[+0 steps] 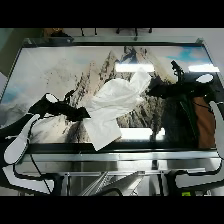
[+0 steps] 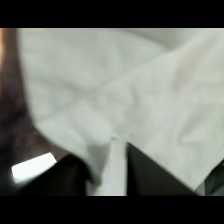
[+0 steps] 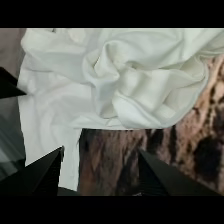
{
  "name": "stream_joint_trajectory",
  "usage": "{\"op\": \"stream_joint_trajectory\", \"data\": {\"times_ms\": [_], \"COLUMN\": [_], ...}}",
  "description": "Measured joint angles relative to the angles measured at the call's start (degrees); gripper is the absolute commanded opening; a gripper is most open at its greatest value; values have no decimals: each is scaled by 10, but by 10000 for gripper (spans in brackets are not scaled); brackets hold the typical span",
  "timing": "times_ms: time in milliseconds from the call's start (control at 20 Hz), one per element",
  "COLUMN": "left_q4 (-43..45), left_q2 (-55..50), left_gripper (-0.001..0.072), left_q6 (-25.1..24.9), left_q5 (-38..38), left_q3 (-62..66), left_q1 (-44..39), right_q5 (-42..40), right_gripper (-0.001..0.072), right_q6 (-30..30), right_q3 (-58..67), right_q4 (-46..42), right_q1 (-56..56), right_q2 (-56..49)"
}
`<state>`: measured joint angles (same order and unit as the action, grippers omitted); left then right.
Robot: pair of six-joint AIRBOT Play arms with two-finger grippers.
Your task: Fold the shirts.
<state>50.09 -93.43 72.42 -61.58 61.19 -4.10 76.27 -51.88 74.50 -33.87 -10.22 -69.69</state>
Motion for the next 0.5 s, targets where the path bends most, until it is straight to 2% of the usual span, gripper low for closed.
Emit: {"op": "stream_joint_trajectory", "data": {"times_ms": [250,500], "left_q4": [5,160], "left_q2": [-19,17], "left_gripper": [15,15], "left_q6": [-7,31], "left_q5": [-63,-157], "left_q3": [86,143], "left_q1": [2,73], "right_q5": [34,62], "right_gripper": [525,522], "right_q6": [-20,-48], "right_q3": [0,-17], "right_q4": [-1,-32], "right_q1": [-2,-5], "right_q2": [0,8]}}
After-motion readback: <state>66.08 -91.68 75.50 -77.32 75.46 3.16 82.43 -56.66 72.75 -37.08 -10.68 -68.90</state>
